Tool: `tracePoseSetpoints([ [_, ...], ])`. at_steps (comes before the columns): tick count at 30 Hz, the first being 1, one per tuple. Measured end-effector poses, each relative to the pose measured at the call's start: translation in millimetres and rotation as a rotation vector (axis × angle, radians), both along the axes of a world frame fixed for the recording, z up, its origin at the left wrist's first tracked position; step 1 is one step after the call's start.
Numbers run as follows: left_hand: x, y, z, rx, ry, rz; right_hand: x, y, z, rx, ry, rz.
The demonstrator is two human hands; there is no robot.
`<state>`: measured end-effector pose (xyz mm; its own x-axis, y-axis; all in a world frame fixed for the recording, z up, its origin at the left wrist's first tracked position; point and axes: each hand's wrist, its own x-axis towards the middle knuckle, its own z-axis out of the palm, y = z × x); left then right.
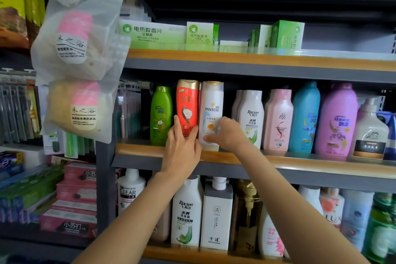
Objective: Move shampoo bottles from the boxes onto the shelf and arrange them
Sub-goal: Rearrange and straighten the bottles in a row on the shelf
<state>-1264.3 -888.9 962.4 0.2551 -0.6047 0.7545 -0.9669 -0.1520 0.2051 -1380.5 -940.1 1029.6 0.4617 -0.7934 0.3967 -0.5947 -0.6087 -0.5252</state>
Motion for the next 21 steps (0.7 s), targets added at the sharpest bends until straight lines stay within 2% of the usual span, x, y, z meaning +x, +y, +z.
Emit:
tracePoseSetpoints([
  [4,2.3,1.7,1.2,0.037,-0.008,0.008,8.4,1.7,-2.3,0.009,-0.037,-0.032],
  [10,5.4,1.3,-0.3,-0.029,-0.101,0.069,9.0,4.9,-6.8,-0.033,-0.038,-0.098],
  [15,4.3,-0.9,-1.5,-0.064,-0.236,0.104,4.1,8.6,-7.7,0.103,-0.218,-0.006],
  [18,3.8,-4.5,-2.4,-0.098,-0.253,0.08,0.7,6.1,-9.4,0.061,-0.208,-0.037],
  [21,1.4,-6.5,0.2,-0.1,-0.343,0.066,-8.5,0.3,-8.8,0.039,-0.182,-0.099],
])
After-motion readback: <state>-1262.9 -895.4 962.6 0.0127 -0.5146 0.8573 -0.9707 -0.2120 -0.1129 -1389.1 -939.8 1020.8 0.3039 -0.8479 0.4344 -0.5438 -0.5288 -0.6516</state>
